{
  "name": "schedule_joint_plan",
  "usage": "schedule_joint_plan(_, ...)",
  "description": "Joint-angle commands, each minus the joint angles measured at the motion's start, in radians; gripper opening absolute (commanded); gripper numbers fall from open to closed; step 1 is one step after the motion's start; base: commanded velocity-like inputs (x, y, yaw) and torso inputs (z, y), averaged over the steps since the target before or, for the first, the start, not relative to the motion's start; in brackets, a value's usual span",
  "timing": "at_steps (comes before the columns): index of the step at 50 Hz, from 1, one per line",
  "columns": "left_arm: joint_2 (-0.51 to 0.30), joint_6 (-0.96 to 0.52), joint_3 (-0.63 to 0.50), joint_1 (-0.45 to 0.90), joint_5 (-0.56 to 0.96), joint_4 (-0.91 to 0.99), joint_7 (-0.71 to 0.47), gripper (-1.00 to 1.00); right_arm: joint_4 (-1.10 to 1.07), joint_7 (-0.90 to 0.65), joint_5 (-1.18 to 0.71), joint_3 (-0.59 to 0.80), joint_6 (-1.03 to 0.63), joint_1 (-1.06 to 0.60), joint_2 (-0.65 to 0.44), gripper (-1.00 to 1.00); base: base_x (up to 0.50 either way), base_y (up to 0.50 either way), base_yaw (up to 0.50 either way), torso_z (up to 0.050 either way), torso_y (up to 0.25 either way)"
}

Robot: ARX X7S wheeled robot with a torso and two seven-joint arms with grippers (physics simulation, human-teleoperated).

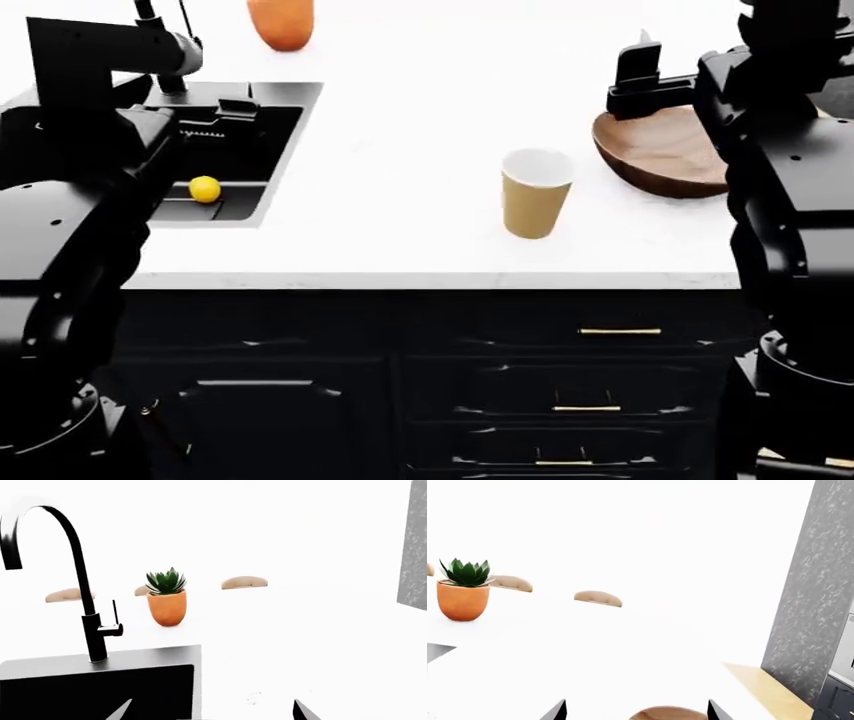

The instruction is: Pick the bowl and cup and place them in the sink. Then turn on the water.

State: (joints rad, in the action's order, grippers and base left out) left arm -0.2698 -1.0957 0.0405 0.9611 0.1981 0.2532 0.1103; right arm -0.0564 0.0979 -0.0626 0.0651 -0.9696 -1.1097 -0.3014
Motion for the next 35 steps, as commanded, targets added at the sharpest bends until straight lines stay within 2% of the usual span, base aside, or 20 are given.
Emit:
schedule_joint_plan(1, -0.005, 0.037, -0.011, -0.022, 0.008, -0.014, 0.015, 1.00, -0.007, 0.006, -0.019, -0.020, -0.001, 0.013, 0.000, 1.00, 0.16, -0.48, 0.00, 0.000, 0.000)
schedule_joint_plan(35, -0.014, 0.019, -0.024, -0.013, 0.023, -0.005, 0.010, 1.00, 0.004, 0.001, -0.031, -0.016, -0.008, 0.011, -0.003, 1.00, 0.16, -0.50, 0.00, 0.000, 0.000)
